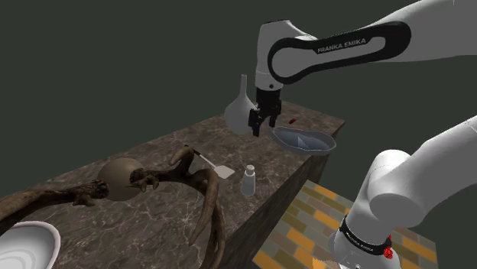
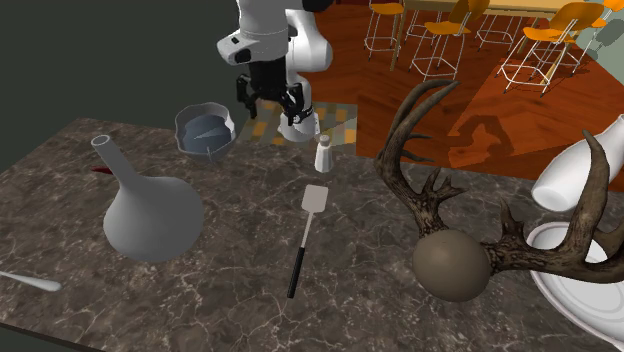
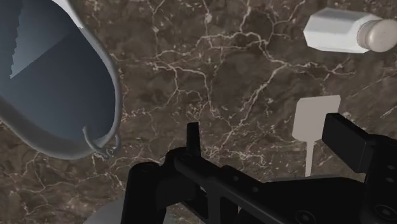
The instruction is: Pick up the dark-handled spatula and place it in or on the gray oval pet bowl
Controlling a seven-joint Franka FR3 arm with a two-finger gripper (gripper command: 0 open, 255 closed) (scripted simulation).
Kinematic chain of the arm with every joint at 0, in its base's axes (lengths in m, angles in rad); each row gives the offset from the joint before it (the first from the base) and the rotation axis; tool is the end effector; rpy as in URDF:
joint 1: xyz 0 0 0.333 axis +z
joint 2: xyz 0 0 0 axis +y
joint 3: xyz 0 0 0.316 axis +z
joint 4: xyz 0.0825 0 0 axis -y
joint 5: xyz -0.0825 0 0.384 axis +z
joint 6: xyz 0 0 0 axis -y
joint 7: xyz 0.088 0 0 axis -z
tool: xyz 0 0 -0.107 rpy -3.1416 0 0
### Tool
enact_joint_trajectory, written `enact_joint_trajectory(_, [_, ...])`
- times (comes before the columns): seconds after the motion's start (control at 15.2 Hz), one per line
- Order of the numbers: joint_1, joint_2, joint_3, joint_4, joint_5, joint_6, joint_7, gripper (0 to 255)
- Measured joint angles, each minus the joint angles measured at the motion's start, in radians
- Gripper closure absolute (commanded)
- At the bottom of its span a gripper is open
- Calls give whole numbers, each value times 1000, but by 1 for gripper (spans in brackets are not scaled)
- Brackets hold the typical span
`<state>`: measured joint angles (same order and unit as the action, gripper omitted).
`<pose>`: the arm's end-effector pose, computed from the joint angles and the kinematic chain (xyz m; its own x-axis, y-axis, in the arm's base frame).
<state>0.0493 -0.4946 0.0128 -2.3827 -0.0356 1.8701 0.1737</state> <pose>0.3986 0.0225 0.5003 0.9947 -0.1024 -0.0111 -0.1019 -0.9939 0.0425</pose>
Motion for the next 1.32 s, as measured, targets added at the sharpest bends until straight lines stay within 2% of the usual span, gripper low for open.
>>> enact_joint_trajectory(0.59, [31,304,52,117,18,223,69,0])
enact_joint_trajectory(0.92, [46,483,74,231,9,309,108,0])
enact_joint_trajectory(1.32, [67,671,89,382,-11,366,147,0])
